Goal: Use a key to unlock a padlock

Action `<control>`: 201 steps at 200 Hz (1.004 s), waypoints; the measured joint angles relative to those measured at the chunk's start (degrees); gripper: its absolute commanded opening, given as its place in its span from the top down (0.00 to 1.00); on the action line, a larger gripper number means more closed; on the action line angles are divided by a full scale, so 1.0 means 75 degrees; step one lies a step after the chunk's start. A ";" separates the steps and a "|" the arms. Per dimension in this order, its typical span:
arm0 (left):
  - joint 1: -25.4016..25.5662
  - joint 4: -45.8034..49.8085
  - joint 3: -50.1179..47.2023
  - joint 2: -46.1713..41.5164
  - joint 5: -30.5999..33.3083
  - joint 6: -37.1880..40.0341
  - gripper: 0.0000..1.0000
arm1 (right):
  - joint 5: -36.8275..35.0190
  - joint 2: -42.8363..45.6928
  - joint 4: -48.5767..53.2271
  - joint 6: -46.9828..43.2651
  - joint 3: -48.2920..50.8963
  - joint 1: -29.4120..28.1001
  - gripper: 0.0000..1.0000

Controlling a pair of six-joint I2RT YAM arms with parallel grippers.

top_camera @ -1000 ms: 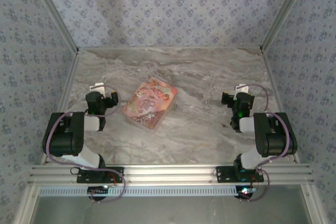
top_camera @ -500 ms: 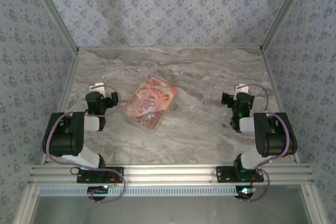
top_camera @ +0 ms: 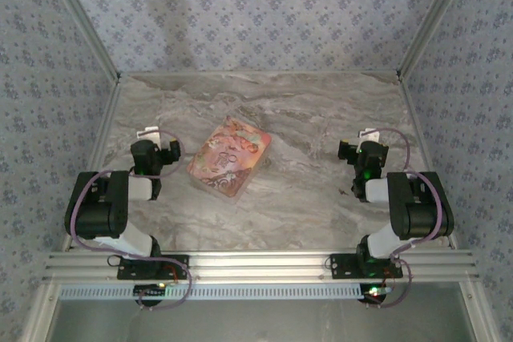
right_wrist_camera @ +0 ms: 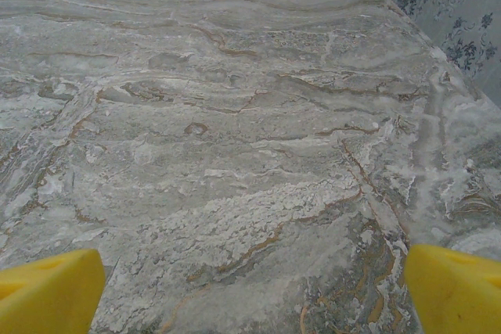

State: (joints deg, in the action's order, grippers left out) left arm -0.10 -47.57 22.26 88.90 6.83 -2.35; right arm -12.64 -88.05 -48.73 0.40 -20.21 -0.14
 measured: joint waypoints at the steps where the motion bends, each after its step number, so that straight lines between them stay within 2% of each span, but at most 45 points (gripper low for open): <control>1: 0.0000 0.0000 0.0000 0.0000 0.0000 0.0000 0.02 | 0.0000 0.0000 0.0003 0.0000 0.0000 0.0000 0.00; 60: -0.0003 0.0009 0.0000 -0.0003 -0.0003 0.0000 0.02 | 0.0000 0.0000 0.0000 -0.0003 0.0000 0.0000 0.00; 79: 0.0009 0.0536 0.0070 -0.0289 0.0009 0.0000 0.02 | 0.0003 0.0172 0.0175 -0.0003 0.0000 -0.0020 0.00; 111: 0.0015 0.1883 0.0583 -0.1515 0.0119 -0.0178 0.02 | -0.0105 0.1588 0.1311 0.0009 -0.0224 -0.0114 0.00; 136: -0.0219 0.3162 0.1253 -0.2480 -0.0017 -0.1271 0.02 | 0.0058 0.2719 0.2605 0.0641 -0.0912 -0.0076 0.00; 149: -0.0402 0.3835 0.1740 -0.2640 -0.0425 -0.1848 0.05 | 0.0122 0.3197 0.3911 0.1705 -0.1545 0.0015 0.00; 161: -0.0501 0.4468 0.2168 -0.2658 -0.1131 -0.2311 0.10 | 0.0679 0.3570 0.4989 0.2629 -0.2209 0.0350 0.00; 182: -0.0411 0.5109 0.2340 -0.2690 -0.2119 -0.2827 0.14 | 0.1539 0.3958 0.5715 0.3433 -0.2500 0.0705 0.00; 201: -0.0099 0.5863 0.2337 -0.2719 -0.2830 -0.3142 0.15 | 0.2477 0.4045 0.6560 0.3847 -0.2582 0.0688 0.02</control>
State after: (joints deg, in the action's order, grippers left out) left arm -0.84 -3.60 39.79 68.51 -14.39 -25.91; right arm 5.93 -57.71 0.47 29.26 -39.57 5.02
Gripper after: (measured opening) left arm 0.854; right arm 0.999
